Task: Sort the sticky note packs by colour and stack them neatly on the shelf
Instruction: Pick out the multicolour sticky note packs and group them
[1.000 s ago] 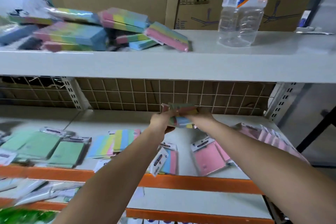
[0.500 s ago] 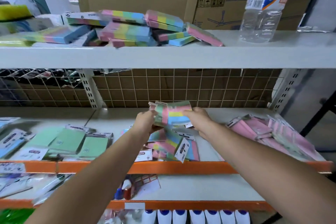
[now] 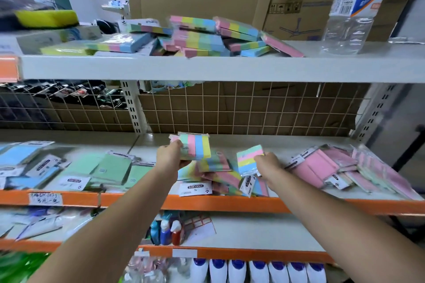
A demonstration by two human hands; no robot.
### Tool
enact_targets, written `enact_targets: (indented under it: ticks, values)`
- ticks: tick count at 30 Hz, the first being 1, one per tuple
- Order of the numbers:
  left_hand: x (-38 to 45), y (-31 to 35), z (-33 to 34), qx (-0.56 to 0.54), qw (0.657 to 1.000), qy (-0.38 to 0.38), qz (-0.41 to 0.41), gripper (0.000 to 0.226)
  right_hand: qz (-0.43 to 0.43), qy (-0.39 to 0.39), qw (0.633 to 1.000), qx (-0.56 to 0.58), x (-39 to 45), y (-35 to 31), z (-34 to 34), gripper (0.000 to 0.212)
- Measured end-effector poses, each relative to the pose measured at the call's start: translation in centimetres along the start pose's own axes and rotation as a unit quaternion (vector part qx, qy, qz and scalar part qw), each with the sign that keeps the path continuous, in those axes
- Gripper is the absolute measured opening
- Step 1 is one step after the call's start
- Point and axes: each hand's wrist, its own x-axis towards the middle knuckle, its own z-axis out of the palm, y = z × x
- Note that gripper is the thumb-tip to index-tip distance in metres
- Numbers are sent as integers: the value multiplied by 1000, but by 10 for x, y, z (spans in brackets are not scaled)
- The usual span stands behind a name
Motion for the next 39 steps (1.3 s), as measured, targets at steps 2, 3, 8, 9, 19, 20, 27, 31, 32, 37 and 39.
enact_targets:
  ticks: [2, 3, 8, 9, 19, 20, 27, 31, 32, 37, 39]
  values:
    - [3, -2, -8, 9, 1000, 10, -6, 10, 1, 0, 1000, -5, 1, 5, 2, 36]
    - [5, -2, -11, 19, 1000, 12, -9, 14, 2, 2, 1000, -7, 3, 6, 3, 36]
    - [11, -6, -15, 79, 996, 14, -25, 22, 8, -22, 1000, 3, -9, -1, 8, 17]
    - [10, -8, -15, 84, 996, 13, -27, 23, 8, -26, 1000, -3, -7, 0, 10, 16]
    - [12, -18, -8, 128, 991, 26, -1, 16, 14, -17, 985, -170, -1, 16, 5, 25]
    - [12, -18, -8, 128, 991, 23, -5, 17, 7, -19, 984, -177, -1, 16, 5, 26]
    - [16, -16, -8, 140, 990, 0, -14, 15, 5, -66, 989, -132, -1, 15, 4, 11]
    - [13, -15, -6, 142, 990, 3, -8, 19, 9, -49, 978, -205, 0, 9, 2, 19]
    - [12, -15, -5, 143, 990, 5, -7, 21, 8, -48, 973, -225, 1, 8, 2, 26]
    - [11, -13, -5, 140, 990, 5, -8, 24, -2, -46, 966, -256, -1, 4, -1, 25]
    - [10, -13, -5, 135, 991, 7, -5, 28, -1, -40, 966, -255, 1, 5, -2, 23]
